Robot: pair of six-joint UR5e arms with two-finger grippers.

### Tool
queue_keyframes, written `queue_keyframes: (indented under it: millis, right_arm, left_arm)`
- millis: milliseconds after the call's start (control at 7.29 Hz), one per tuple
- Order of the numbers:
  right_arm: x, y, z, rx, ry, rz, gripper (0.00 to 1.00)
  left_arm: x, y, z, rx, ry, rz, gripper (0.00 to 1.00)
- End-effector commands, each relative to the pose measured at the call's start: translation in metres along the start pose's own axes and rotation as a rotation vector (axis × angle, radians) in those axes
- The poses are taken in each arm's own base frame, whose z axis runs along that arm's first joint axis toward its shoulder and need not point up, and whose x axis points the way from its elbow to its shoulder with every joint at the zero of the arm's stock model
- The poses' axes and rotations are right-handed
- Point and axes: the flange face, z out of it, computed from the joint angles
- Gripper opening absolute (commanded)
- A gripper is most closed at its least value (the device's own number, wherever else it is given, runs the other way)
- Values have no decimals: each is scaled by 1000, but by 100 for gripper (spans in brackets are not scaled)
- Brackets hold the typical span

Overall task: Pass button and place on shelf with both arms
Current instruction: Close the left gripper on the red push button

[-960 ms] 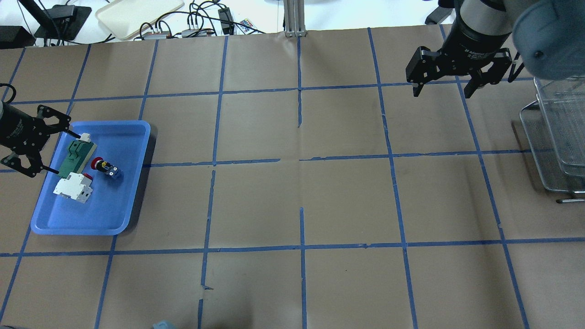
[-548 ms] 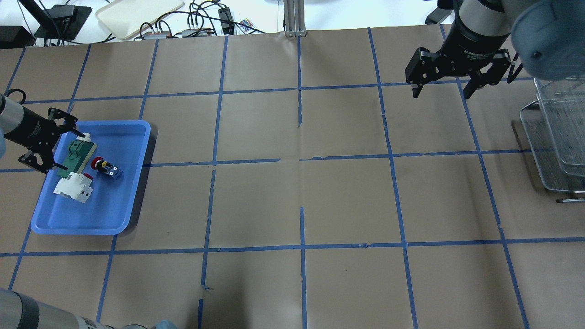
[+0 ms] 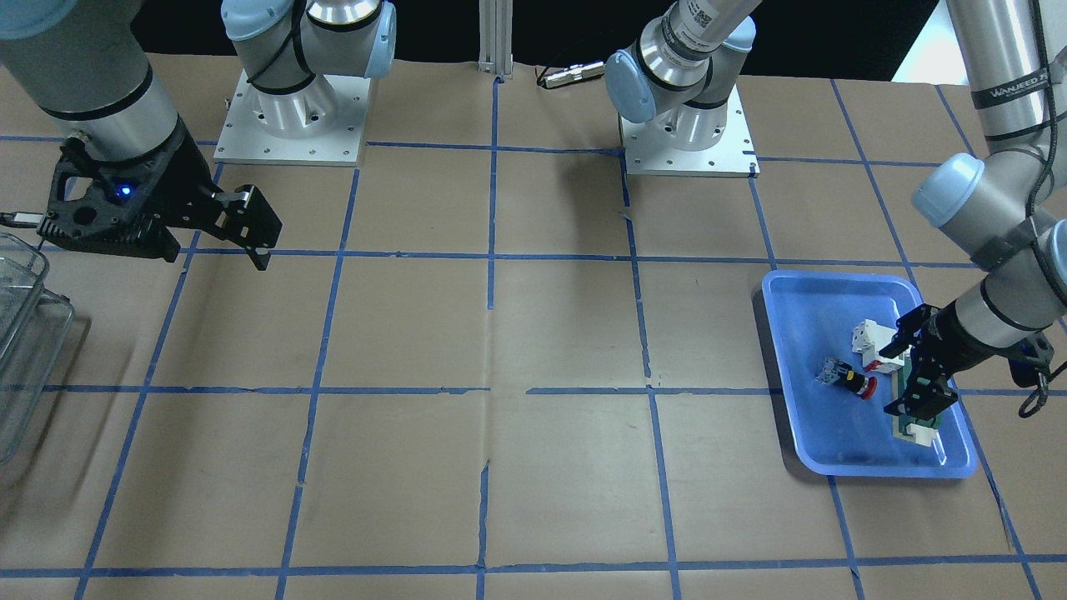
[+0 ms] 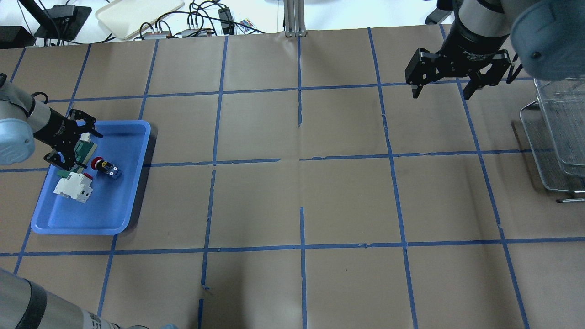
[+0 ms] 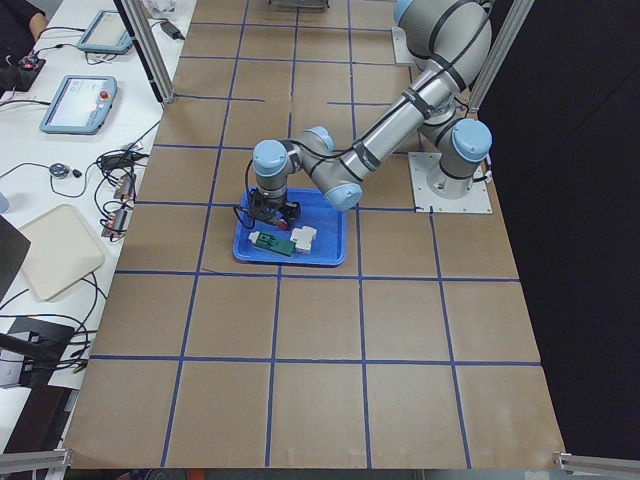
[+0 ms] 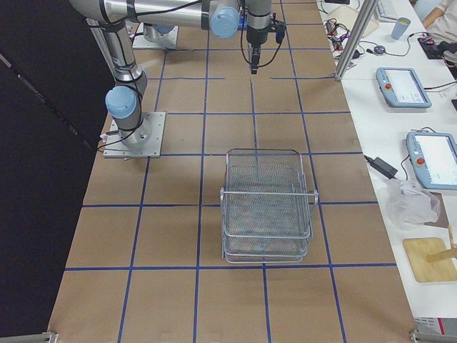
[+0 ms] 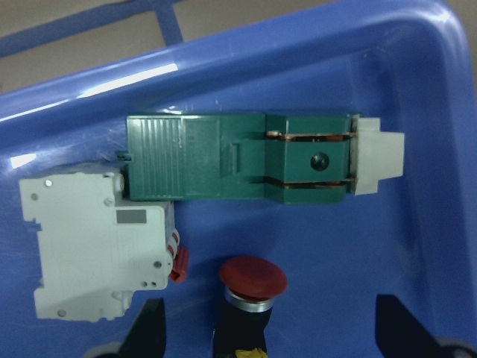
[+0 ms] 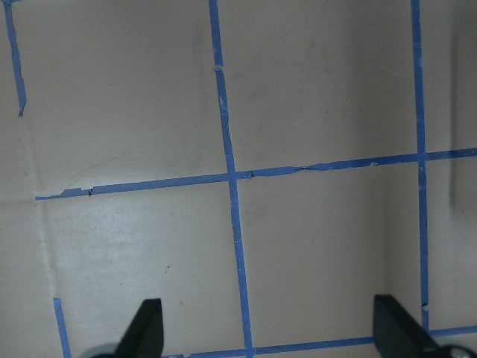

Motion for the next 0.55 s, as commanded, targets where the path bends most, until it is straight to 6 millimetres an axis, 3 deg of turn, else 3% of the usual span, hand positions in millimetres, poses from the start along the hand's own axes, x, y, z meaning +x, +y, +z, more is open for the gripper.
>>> queue_keyframes:
  millis: [0,411]
  right_arm:
    - [0,0,2,-3,0,0,100]
    - [0,0,1,-2,0,0,100]
  left_arm:
    - [7,-7,9,7,2,15,96]
    - [5,-12,22,9,-47,11,91]
